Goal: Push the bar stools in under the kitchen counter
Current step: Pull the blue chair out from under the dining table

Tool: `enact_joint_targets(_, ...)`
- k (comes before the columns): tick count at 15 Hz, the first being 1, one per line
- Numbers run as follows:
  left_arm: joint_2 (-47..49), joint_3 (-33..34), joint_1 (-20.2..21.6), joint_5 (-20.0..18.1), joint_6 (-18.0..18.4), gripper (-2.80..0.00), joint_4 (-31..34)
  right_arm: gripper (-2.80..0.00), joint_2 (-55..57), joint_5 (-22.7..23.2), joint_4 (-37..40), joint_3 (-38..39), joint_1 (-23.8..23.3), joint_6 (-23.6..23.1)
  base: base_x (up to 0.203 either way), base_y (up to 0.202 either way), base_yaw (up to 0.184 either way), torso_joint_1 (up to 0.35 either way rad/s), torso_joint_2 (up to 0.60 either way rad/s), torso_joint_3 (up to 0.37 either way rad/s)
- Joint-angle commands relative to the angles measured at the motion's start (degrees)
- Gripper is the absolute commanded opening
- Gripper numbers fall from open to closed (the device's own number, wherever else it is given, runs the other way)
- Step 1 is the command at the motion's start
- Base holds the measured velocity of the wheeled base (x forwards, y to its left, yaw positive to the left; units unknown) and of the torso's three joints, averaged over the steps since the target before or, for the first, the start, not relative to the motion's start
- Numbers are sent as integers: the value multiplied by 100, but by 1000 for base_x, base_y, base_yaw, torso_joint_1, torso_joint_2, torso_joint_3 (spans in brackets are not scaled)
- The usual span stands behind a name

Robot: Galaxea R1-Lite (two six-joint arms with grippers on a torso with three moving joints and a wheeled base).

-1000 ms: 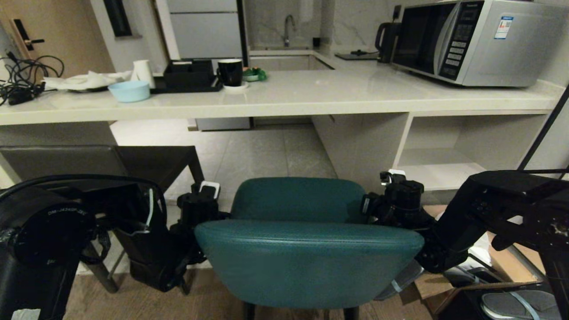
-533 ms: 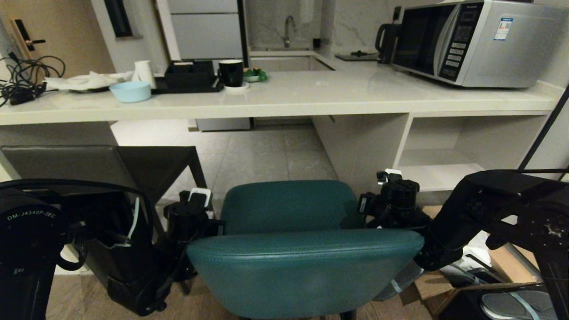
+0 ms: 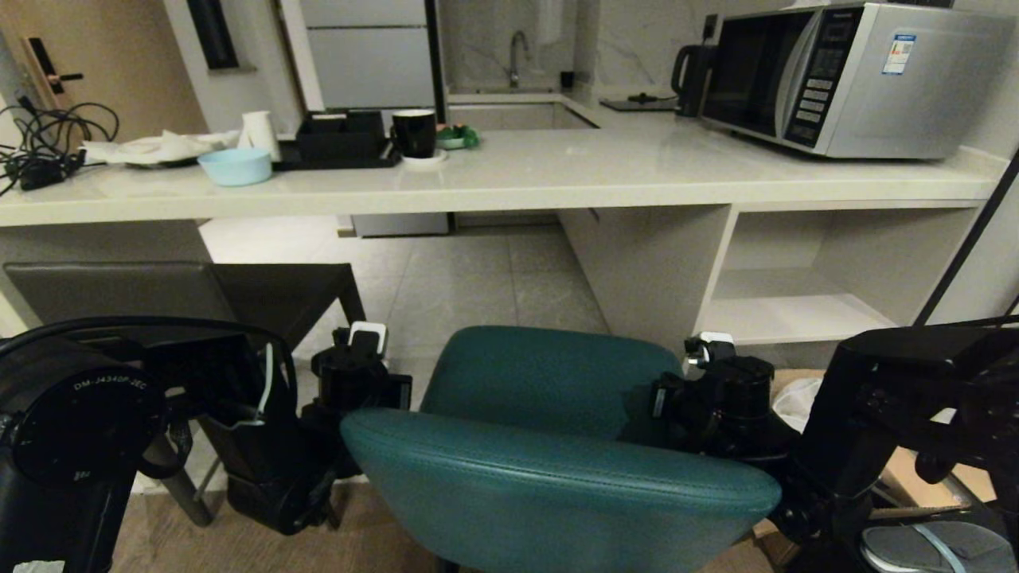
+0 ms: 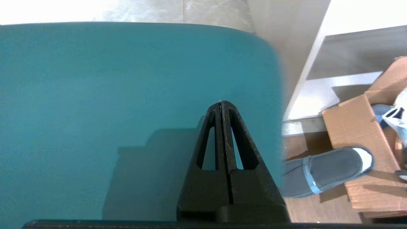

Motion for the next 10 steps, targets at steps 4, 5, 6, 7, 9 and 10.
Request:
enact_joint_targets(4,10,243,-101,69,-54,-280,-114,-280,-11,7,-112,-79,43,0,0,0,0,0,0,0)
enact_joint_targets(5,50,196,-23,72,-49,-280,-191,-280,-37,7,-119,-49,81,1,0,0,0,0,0,0)
enact_joint_targets(6,62,100,41,72,-36,-280,-201,-280,-59,-2,-121,-29,91,7,0,0,0,0,0,0)
enact_joint_targets(7,79,-22,132,80,-29,-280,-186,-280,-77,-2,-121,-29,61,3,0,0,0,0,0,0)
enact_joint_targets(9,100,-317,357,135,-2,-280,-158,-280,-160,7,-112,-38,3,-9,0,0,0,0,0,0)
enact_joint_targets(10,145,-356,360,139,16,-280,-143,-280,-168,7,-112,-20,12,-6,0,0,0,0,0,0)
